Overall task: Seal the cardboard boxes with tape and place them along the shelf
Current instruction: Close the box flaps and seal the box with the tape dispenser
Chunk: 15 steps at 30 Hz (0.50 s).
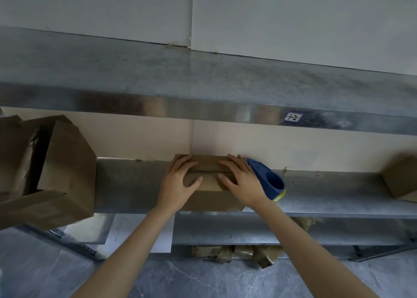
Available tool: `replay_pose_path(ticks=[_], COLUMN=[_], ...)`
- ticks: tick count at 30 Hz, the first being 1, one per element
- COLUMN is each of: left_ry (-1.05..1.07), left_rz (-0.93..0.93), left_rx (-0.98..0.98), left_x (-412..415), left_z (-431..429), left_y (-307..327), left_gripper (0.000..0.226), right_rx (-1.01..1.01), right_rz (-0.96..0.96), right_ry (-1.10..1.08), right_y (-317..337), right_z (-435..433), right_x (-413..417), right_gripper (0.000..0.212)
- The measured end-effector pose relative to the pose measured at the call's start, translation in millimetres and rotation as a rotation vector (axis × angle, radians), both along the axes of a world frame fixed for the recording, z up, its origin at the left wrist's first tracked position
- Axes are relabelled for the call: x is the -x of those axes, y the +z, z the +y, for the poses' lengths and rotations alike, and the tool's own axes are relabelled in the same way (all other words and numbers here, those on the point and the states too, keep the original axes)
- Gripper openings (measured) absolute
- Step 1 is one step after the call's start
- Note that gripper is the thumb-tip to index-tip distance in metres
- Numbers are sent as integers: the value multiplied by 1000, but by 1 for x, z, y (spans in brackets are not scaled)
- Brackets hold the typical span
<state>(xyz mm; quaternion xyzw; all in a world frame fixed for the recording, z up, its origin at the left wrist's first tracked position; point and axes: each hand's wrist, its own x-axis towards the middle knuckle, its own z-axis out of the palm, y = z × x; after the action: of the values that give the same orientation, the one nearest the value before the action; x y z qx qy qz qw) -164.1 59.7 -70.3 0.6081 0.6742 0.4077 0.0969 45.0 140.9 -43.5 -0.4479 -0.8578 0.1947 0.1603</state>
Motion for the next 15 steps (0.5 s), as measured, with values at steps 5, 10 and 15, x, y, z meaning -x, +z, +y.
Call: replay_pose_path(ticks=[5, 10, 15], left_ry=[9, 21, 27], left_rz=[-32, -32, -48], left_rx=[-26, -31, -18], left_x=[-2, -5, -4], left_z=[-5, -6, -5], left_y=[-4, -6, -5], left_gripper=[42, 40, 39], right_rx=[37, 105, 196], right_rz=[305, -5, -241], right_ry=[-297, -392, -349], right_y=[2, -17, -40], right_z=[14, 30, 41], right_x=[-33, -72, -81], right_gripper=[35, 48, 60])
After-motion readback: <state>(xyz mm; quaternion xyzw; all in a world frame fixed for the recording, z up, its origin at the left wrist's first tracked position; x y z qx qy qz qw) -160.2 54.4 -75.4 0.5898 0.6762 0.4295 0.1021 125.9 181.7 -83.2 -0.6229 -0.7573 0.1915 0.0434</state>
